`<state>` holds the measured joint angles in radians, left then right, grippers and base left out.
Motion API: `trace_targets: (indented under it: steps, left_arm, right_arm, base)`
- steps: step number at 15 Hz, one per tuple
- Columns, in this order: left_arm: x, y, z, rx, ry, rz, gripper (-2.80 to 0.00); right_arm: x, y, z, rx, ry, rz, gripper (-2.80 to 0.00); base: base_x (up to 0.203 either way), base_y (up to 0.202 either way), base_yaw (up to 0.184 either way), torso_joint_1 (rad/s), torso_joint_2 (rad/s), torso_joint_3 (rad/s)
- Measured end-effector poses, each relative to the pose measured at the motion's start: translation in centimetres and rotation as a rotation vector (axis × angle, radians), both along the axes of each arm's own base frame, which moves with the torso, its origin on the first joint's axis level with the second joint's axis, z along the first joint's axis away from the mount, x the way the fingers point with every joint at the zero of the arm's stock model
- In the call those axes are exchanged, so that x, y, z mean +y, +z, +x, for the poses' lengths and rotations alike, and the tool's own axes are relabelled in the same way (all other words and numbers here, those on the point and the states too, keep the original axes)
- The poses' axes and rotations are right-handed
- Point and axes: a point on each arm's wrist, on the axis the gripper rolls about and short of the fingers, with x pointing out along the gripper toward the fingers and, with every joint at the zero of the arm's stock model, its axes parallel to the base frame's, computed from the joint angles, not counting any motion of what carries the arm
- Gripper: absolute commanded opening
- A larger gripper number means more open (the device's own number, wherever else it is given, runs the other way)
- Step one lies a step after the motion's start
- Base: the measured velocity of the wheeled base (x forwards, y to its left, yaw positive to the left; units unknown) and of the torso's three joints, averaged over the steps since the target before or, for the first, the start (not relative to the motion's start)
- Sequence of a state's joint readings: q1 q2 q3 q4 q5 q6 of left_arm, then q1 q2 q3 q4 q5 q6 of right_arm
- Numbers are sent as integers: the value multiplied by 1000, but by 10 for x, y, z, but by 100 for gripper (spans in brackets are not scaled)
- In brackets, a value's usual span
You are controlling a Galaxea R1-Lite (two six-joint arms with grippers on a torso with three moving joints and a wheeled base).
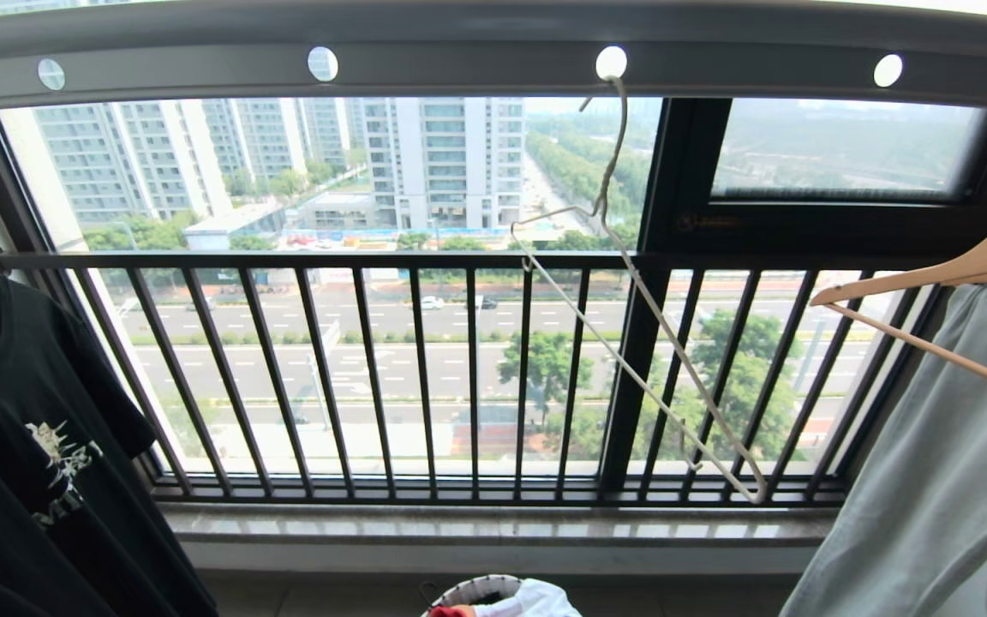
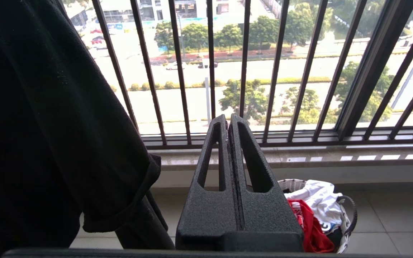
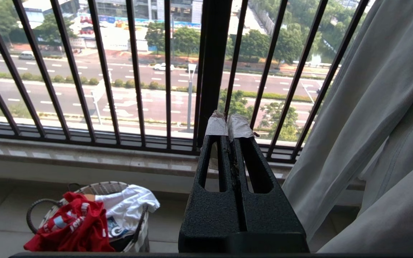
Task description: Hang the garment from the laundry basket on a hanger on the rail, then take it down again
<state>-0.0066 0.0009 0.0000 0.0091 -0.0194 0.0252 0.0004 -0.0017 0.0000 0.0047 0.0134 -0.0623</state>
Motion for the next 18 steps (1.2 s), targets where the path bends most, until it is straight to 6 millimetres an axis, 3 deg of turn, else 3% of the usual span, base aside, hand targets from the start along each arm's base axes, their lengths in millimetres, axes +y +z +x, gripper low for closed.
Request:
trace_targets:
  steps: [18]
  left_arm:
    - [0, 0, 0, 0, 1, -4, -280]
  right_arm:
    - [0, 0, 0, 0, -5, 31, -280]
  base:
    - [0, 0, 0, 0, 0, 0]
